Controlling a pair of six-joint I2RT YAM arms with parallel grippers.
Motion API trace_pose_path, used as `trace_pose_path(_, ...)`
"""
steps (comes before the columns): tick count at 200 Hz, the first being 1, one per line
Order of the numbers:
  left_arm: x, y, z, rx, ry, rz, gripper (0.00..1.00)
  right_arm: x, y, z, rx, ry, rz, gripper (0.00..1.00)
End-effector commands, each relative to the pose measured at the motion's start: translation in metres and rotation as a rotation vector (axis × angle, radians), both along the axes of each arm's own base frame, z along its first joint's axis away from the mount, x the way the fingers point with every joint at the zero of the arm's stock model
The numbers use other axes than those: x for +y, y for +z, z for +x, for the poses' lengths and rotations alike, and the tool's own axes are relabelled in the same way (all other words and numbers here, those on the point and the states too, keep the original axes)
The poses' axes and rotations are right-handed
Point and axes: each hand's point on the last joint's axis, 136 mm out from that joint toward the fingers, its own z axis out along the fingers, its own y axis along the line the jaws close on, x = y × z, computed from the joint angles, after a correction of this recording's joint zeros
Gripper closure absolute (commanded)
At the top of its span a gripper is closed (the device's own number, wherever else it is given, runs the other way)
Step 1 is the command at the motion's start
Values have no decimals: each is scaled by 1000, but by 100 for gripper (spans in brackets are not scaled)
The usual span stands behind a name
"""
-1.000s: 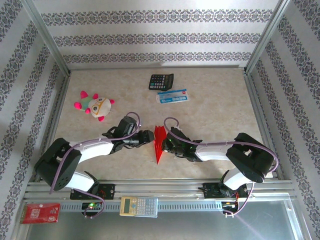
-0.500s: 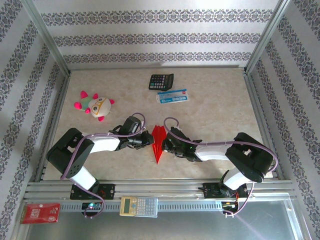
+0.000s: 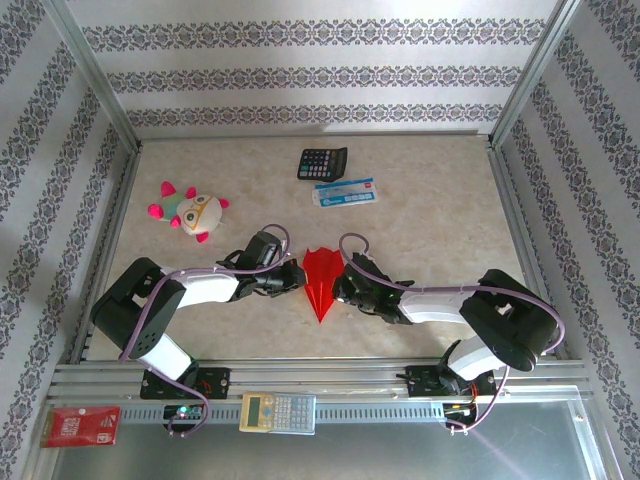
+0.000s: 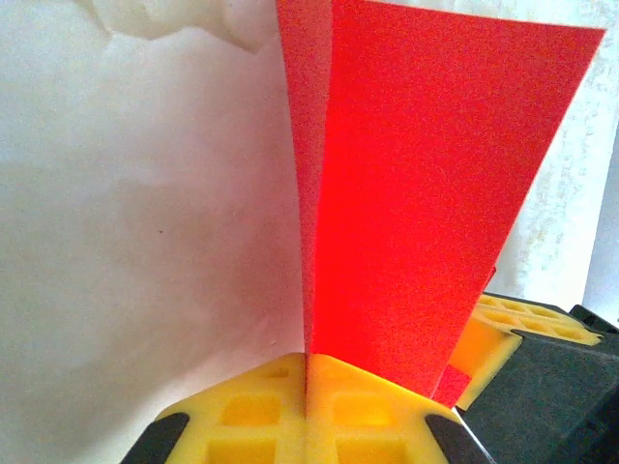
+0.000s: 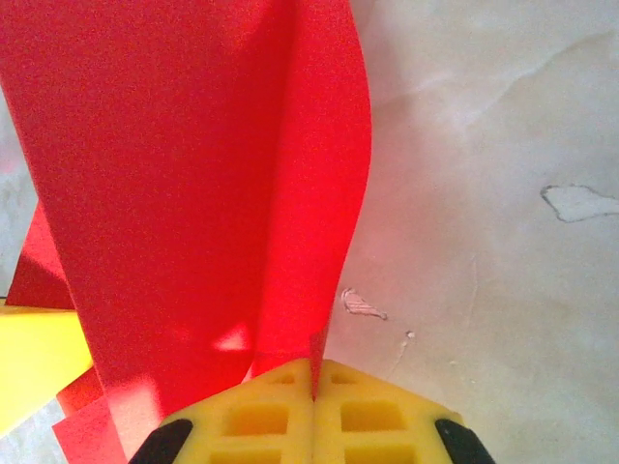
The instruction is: Fold a paper plane with a square sheet of paper (pick it up from the middle)
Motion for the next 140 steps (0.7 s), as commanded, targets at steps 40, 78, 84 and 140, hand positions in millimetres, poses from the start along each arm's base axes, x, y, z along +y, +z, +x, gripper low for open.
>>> trace_pose_path(40,-5,-9,-1,31,-5,-36,91,4,-2,3,5,8,13,90)
trace_pose_path(78,15,6,3,-39,19,82,65,1,3,3,-3,20,25,80)
trace_pose_path(84,22,10,4,-60,33,125,61,1,5,3,-5,22,30,79)
trace_pose_path(140,14,63,1,-253,-32,419,44,-6,12,8,-19,22,50,73)
